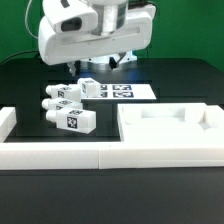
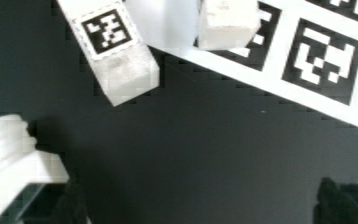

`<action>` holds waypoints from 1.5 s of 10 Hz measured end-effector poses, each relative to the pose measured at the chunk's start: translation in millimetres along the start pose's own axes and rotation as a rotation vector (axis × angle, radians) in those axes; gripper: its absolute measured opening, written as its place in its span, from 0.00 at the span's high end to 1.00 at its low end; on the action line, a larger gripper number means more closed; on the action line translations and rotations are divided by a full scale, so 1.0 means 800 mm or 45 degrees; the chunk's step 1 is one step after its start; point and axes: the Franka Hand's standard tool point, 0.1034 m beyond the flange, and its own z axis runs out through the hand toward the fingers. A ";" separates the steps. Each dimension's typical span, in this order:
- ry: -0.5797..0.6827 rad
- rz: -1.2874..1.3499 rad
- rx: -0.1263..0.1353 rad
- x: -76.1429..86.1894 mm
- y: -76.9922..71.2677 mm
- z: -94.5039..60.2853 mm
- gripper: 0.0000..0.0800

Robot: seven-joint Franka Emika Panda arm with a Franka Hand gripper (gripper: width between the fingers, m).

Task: Assemble one leg

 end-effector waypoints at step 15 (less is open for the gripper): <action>-0.334 -0.458 -0.215 -0.025 0.049 0.080 0.19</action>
Offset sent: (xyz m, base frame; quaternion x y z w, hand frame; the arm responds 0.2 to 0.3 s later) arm -0.0308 -0.0615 -0.0095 -0.1060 -0.1514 -0.0689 0.9803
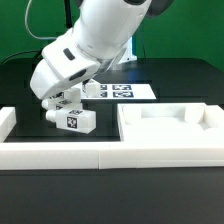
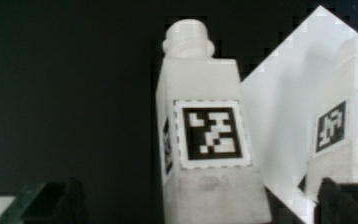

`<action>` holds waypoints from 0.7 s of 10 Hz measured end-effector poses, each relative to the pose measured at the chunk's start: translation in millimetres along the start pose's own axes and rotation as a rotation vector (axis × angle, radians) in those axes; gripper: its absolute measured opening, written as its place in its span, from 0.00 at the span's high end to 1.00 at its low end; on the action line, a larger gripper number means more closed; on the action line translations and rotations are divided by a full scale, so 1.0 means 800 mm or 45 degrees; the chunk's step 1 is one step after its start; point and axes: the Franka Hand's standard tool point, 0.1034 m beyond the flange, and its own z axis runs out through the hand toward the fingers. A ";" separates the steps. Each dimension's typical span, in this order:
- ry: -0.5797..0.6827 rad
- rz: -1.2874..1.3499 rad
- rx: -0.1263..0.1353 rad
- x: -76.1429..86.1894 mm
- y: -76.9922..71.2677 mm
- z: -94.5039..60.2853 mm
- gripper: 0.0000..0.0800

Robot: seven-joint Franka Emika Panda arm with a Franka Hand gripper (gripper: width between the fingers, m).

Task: Assemble one leg

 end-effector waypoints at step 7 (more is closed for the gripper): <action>-0.063 0.031 -0.156 0.000 -0.007 -0.007 0.19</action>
Offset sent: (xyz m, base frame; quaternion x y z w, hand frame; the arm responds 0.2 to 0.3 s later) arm 0.0000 0.0000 0.0000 0.0000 0.0000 0.0000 1.0000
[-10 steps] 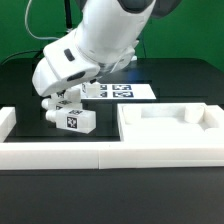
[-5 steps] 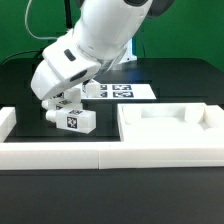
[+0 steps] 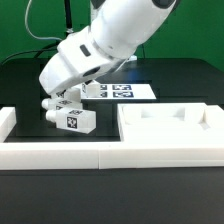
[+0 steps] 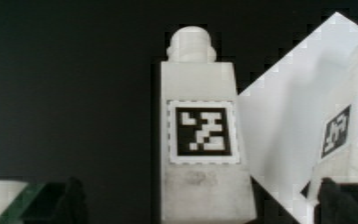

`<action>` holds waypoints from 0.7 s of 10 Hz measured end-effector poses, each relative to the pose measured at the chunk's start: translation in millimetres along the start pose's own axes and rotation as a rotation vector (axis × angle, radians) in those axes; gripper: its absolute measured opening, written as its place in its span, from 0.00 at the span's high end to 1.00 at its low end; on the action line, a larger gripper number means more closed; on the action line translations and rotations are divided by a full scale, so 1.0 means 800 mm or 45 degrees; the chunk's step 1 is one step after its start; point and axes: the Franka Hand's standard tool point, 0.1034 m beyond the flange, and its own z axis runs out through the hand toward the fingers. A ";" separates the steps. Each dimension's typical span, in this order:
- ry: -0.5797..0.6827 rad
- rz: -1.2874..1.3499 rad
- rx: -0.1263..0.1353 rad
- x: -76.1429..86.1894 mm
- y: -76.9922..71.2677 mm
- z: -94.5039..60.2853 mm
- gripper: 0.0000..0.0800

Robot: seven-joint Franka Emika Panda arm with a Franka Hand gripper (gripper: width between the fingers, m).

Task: Assemble one leg

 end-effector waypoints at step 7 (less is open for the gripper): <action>-0.043 0.054 -0.051 0.000 -0.007 0.007 0.19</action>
Offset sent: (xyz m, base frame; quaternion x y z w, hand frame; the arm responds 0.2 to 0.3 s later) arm 0.0000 0.0000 0.0000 0.0000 0.0000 0.0000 1.0000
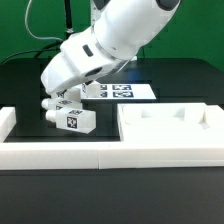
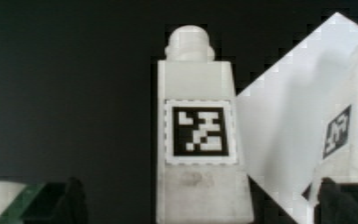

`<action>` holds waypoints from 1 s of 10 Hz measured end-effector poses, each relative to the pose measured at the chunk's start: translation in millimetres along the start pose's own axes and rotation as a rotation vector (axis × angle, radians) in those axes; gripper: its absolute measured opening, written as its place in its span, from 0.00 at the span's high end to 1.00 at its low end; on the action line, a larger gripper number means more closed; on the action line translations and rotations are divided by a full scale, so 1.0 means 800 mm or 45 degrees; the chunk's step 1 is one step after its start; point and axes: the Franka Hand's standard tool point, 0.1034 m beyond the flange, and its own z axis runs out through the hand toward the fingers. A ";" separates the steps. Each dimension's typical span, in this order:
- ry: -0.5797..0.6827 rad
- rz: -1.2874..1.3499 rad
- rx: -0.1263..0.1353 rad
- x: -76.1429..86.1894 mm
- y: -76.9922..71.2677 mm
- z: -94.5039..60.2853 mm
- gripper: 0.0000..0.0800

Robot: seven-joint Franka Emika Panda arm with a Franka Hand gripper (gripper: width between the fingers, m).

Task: Assemble one leg

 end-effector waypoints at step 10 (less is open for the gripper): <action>0.012 0.093 0.001 0.007 -0.005 0.004 0.19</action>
Offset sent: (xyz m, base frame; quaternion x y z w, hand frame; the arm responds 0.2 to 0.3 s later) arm 0.0000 0.0000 0.0000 0.0000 0.0000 0.0000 1.0000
